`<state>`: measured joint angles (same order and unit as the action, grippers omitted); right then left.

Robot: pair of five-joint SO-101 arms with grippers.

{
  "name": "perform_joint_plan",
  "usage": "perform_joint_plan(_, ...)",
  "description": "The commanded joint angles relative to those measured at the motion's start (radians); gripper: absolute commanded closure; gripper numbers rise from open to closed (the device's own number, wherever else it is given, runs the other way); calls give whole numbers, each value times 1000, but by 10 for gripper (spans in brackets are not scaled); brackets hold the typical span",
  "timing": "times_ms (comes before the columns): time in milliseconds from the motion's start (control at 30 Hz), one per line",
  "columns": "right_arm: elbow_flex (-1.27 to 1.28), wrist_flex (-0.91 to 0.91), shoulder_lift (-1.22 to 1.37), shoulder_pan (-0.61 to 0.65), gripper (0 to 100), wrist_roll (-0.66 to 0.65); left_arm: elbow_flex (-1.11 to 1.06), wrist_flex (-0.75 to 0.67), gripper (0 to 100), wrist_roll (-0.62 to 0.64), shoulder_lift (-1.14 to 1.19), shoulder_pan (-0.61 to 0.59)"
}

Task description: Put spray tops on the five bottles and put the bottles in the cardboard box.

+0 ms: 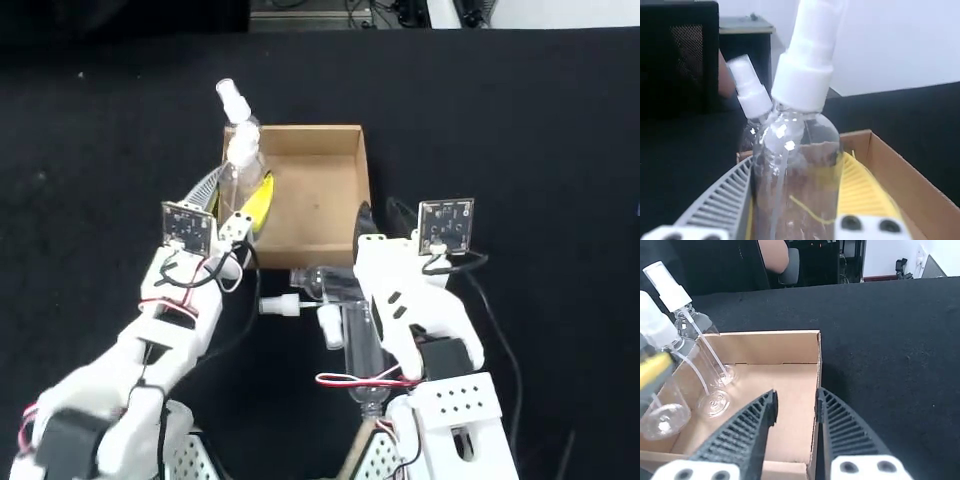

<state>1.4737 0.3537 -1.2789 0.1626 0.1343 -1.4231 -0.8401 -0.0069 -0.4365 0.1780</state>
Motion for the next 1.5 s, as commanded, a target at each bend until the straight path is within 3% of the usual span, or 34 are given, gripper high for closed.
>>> perform_joint_plan(0, -10, -35, -22, -12, 896, -11, -5, 135, 967, 9, -204, -41)
perform_joint_plan(200, -10, -35, -22, -12, 896, -11, -8, 381, 967, 9, -419, -50)
perform_joint_plan(300, -10, -35, -22, -12, 896, -11, -7, 476, 967, 9, -528, -117)
perform_joint_plan(500, -10, -35, -22, -12, 896, -9, -8, 614, 967, 9, -646, -361)
perform_joint_plan(833, -10, -35, -24, -12, 896, -9, -12, 606, 970, 6, -525, -797)
perform_joint_plan(933, -10, -34, -24, -12, 896, -9, -35, 466, 970, -2, -430, -908)
perform_joint_plan(1167, -10, -34, -24, -12, 896, -8, -151, -28, 970, 2, -153, -1093)
perform_joint_plan(1467, -10, -34, -22, -12, 896, -8, -163, -226, 968, 6, 54, -1153)
